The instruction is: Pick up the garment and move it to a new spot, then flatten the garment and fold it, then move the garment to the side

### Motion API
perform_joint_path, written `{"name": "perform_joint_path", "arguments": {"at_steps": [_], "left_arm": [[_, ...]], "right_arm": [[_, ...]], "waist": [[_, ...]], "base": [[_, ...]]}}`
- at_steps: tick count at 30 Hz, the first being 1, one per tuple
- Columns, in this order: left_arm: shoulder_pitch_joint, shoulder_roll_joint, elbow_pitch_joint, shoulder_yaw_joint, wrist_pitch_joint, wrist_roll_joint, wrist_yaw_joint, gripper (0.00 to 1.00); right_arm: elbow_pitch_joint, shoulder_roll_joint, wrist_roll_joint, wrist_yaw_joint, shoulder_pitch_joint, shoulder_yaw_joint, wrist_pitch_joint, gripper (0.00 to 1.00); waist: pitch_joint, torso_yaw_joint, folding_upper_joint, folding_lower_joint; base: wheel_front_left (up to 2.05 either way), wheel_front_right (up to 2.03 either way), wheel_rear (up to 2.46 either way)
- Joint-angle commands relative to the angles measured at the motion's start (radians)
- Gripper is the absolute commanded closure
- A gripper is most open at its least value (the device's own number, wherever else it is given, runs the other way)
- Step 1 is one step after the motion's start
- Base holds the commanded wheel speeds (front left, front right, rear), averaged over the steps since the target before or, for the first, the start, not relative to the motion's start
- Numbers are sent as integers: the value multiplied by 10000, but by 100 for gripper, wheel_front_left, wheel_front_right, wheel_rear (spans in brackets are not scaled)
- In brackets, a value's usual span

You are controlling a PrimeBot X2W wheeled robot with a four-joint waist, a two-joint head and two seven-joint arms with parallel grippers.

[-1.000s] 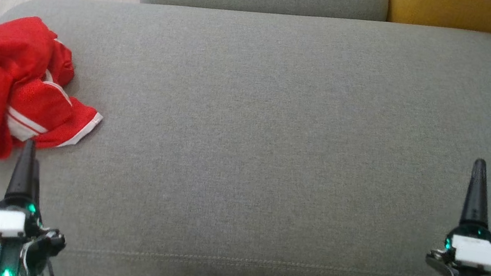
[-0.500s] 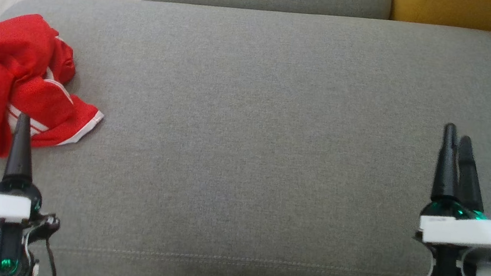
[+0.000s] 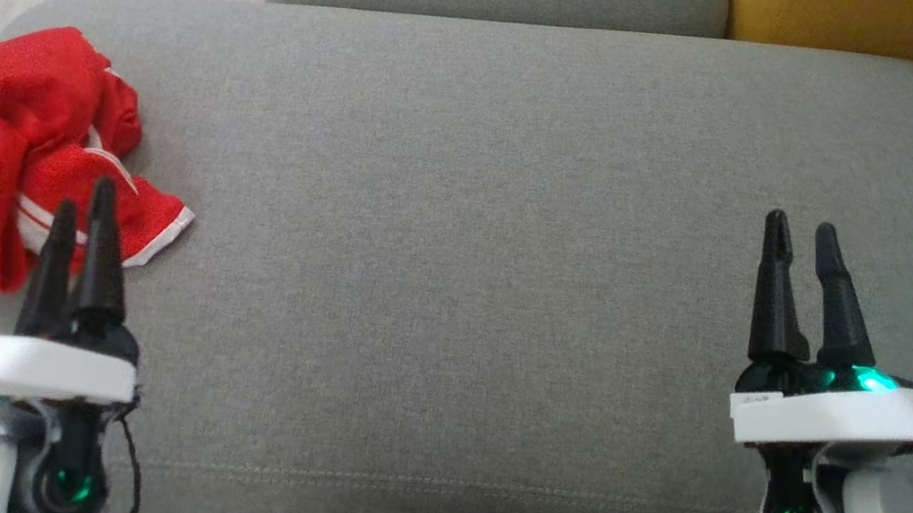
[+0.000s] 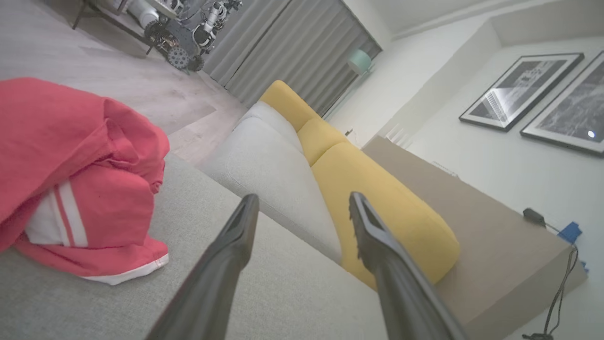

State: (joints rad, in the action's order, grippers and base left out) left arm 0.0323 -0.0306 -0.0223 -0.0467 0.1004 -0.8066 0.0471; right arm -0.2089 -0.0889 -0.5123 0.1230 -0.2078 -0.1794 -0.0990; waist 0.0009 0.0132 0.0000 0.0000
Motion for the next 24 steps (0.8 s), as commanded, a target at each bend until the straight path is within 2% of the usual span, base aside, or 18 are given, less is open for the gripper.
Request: {"name": "perform_joint_path", "arguments": {"at_steps": [1,2,8,11,24], "left_arm": [[473,-141,-494,-42,140,642,5,0],[473,-141,-494,-42,140,642,5,0],[415,-182,-545,510,315,2397,-66,0],[388,-422,-400,957,403,3226,-189,0],[540,-1183,534,2632,783,5188,-1626,0]], "right_arm": [[239,21,416,46,-465,-167,-152,0],[239,21,416,46,-465,-167,-152,0],[-92,137,1307,50,-514,-394,-326,0],[-252,205,1860,51,-504,-320,-374,0],[-579,410,3776,59,-327,-64,-654,0]], "waist": [[-5,6,0,0],[-5,6,0,0],[36,15,0,0],[59,2,0,0],[124,-31,0,0]], "base": [[0,0,0],[0,0,0],[0,0,0],[0,0,0],[0,0,0]]}}
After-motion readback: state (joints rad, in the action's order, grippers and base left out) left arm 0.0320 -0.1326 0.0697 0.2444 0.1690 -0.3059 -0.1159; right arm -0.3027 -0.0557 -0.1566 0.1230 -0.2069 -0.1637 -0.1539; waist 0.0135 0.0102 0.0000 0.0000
